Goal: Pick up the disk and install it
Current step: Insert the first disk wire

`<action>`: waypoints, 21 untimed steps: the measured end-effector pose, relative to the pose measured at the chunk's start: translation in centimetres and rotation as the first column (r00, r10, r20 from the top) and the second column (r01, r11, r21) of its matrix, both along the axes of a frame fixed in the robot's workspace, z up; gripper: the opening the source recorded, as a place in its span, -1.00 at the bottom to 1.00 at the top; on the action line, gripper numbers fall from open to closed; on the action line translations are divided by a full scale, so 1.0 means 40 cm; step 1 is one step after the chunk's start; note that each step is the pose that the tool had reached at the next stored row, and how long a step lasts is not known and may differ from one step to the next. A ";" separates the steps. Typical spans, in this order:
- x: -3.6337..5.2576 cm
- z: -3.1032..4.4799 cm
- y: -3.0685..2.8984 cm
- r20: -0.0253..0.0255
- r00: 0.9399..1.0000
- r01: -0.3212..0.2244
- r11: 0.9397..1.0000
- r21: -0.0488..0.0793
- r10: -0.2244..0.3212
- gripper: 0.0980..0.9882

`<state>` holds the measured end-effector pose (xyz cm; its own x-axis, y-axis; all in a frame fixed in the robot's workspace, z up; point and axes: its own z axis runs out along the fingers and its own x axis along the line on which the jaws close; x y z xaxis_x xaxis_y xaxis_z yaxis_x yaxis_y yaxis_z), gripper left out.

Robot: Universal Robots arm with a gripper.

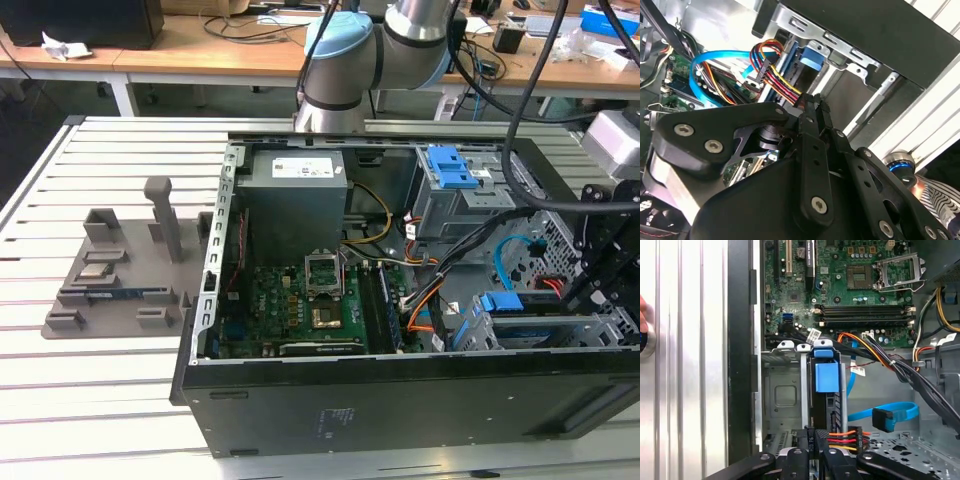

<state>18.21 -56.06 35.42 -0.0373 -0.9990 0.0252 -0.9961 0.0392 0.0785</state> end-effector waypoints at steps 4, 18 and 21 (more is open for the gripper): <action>0.000 0.000 -0.022 0.000 1.000 0.000 1.000 0.000 0.000 -0.83; 0.000 0.000 -0.063 0.000 1.000 0.000 1.000 0.000 0.000 -0.83; 0.000 0.000 -0.046 0.000 1.000 -0.001 1.000 0.000 0.001 -0.83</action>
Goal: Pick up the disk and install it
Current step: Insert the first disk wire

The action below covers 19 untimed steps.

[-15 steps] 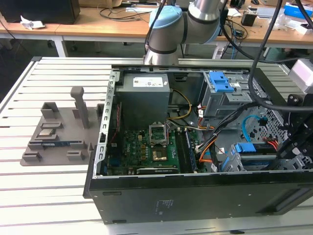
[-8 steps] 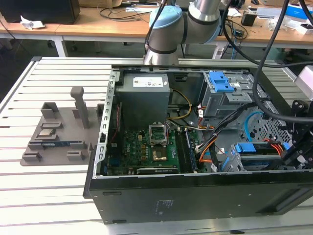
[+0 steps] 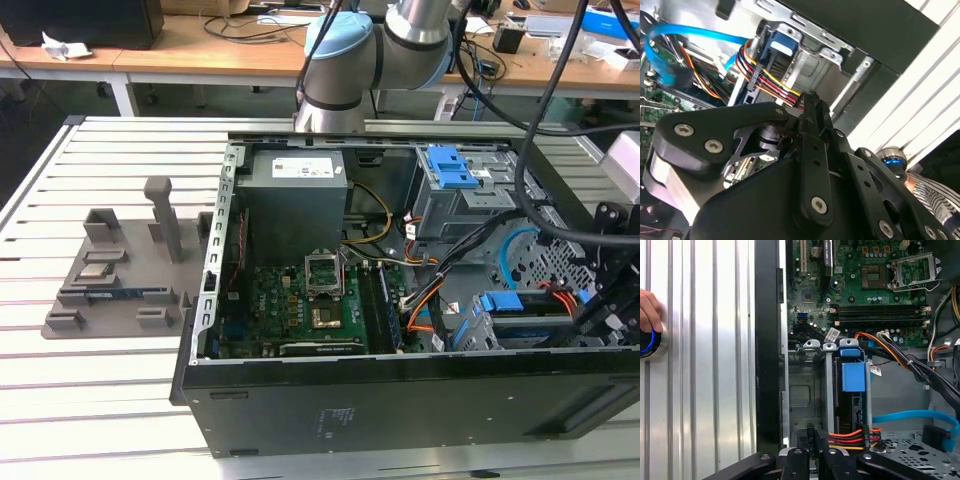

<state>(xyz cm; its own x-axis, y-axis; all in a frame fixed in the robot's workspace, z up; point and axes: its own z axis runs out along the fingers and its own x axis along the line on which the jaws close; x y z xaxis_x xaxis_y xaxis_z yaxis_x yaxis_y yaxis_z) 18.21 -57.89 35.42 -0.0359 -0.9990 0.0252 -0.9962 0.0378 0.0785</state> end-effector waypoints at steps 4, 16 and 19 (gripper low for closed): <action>0.000 0.002 0.028 0.000 1.000 -0.001 1.000 0.000 0.001 -0.83; 0.013 -0.019 0.104 -0.005 1.000 -0.001 1.000 0.010 0.001 -0.83; 0.019 -0.020 0.107 -0.005 1.000 -0.001 1.000 0.010 0.001 -0.83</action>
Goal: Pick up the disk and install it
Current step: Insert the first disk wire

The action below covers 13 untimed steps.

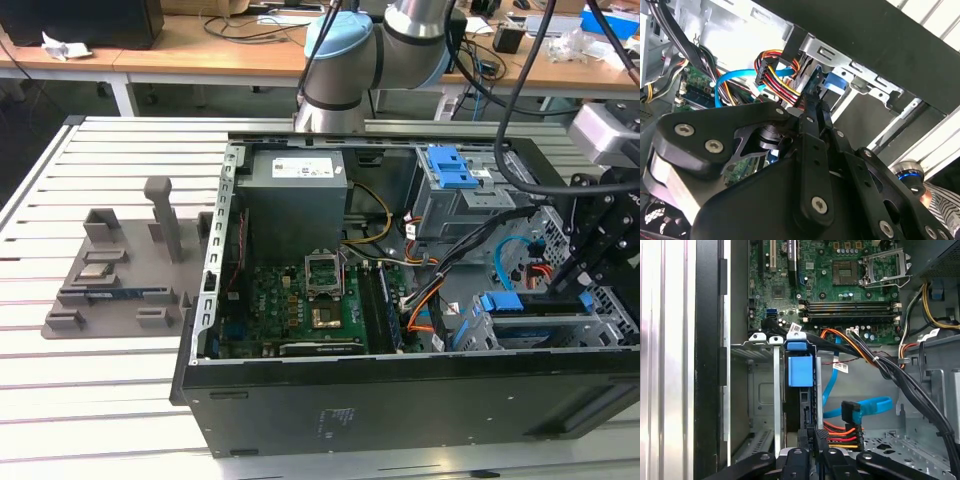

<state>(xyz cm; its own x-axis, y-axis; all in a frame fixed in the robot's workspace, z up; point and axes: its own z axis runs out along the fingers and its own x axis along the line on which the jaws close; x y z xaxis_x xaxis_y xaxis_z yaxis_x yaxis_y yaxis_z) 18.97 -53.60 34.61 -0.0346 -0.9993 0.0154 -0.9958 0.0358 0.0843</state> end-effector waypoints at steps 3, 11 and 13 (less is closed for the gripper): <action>0.002 -0.001 0.000 0.000 1.000 0.001 1.000 0.000 -0.001 -0.83; 0.002 -0.009 0.000 0.000 0.999 0.043 0.999 -0.017 -0.043 -0.83; 0.002 -0.013 0.000 0.000 0.999 0.044 0.999 -0.017 -0.044 -0.83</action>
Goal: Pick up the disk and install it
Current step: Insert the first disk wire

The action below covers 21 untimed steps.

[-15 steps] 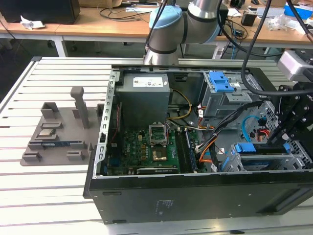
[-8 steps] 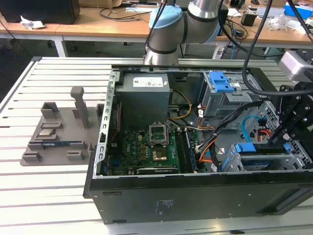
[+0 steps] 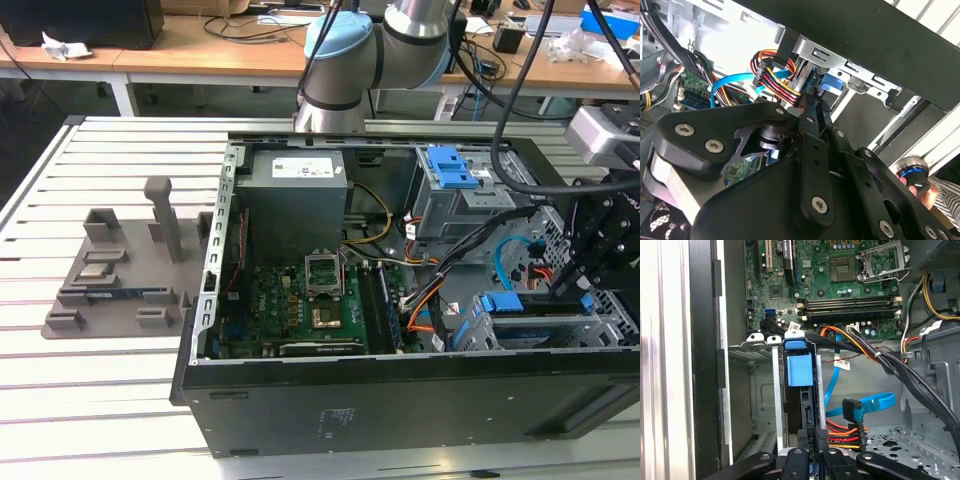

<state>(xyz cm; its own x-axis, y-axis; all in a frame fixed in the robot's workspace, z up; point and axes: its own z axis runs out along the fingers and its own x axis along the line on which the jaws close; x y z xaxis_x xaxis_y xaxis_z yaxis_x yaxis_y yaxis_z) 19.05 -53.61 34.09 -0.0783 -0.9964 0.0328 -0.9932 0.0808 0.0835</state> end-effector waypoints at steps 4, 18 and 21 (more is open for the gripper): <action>0.002 0.000 0.001 0.000 1.000 0.000 1.000 0.004 0.000 -0.83; 0.002 0.004 0.000 0.000 1.000 -0.001 1.000 0.013 0.001 -0.83; 0.001 0.001 0.000 0.000 1.000 -0.001 1.000 0.013 0.001 -0.83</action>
